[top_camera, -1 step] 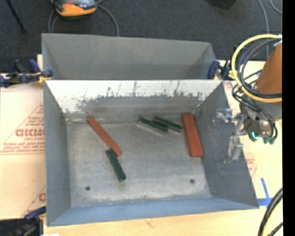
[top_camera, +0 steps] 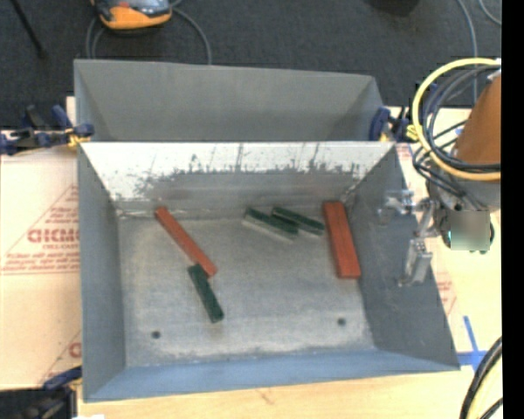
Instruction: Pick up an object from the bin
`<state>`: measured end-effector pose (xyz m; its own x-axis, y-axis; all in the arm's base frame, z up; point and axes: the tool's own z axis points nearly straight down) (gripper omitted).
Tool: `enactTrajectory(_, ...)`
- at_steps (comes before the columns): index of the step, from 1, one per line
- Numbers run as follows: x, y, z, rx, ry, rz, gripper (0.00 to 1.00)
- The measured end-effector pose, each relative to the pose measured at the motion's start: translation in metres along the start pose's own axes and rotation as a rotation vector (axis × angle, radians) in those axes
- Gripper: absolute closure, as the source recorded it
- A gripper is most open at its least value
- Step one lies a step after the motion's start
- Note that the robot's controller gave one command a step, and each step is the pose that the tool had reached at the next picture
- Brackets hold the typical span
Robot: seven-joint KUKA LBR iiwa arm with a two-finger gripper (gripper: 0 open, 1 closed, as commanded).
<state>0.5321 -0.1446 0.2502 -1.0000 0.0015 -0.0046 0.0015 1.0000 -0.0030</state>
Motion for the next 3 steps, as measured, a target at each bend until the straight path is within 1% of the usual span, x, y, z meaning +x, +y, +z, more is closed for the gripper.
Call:
enactTrajectory(1,-0.005,0.019,0.026,0.000,-0.006,0.078,0.00)
enactTrajectory(2,-0.017,0.048,0.068,-0.002,-0.001,0.061,0.00)
enactTrajectory(3,-0.060,0.062,0.122,0.000,-0.009,-0.159,0.00)
